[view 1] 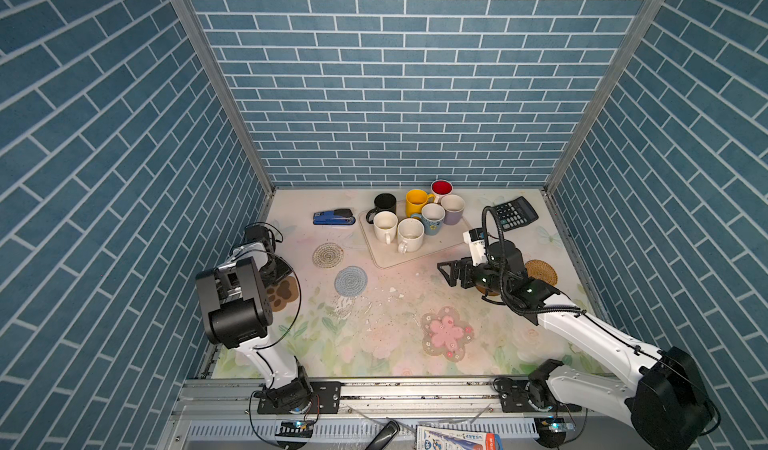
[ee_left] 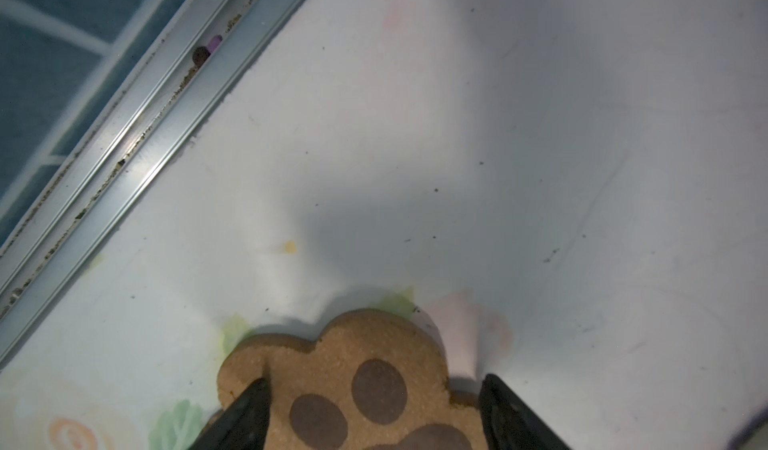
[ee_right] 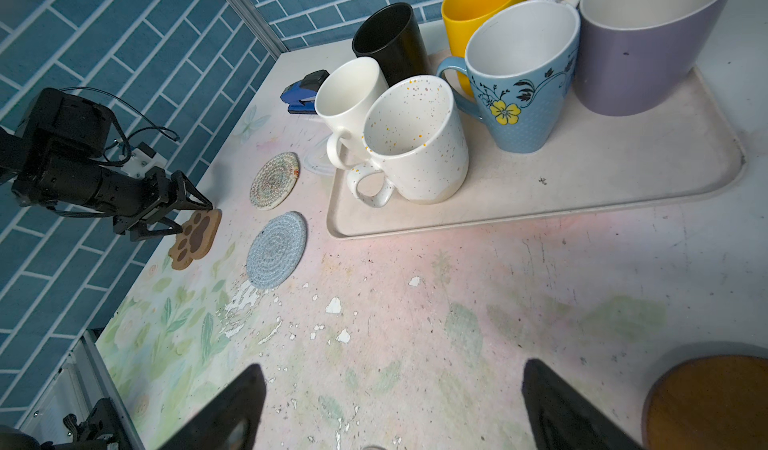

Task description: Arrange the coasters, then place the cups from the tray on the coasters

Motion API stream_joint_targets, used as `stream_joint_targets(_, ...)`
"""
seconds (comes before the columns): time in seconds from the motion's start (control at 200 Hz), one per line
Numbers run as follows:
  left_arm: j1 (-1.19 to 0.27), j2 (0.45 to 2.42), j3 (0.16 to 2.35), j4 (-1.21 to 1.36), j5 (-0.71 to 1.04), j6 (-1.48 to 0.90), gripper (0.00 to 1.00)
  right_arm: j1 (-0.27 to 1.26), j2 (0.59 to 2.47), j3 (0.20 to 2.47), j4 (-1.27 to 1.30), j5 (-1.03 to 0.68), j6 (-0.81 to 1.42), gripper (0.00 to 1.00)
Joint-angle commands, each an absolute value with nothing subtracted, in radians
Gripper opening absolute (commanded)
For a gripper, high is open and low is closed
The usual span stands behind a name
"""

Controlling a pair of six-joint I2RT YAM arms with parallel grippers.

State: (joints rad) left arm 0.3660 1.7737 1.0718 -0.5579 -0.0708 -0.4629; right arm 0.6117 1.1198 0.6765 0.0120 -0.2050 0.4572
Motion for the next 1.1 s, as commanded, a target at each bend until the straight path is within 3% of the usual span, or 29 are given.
stream_joint_targets(0.0,0.364,1.816,1.079,-0.577,-0.08,-0.466,0.8,0.62,1.095,0.66,0.016,-0.204,0.475,0.96)
stream_joint_targets(0.495,0.302,1.724,0.956,-0.559,-0.115,-0.486,0.73,0.622,1.059,0.659,-0.003,-0.184,0.467,0.96)
stream_joint_targets(1.095,0.265,1.422,0.705,-0.562,-0.097,-0.554,0.72,0.621,1.06,0.651,0.002,-0.178,0.463,0.96)
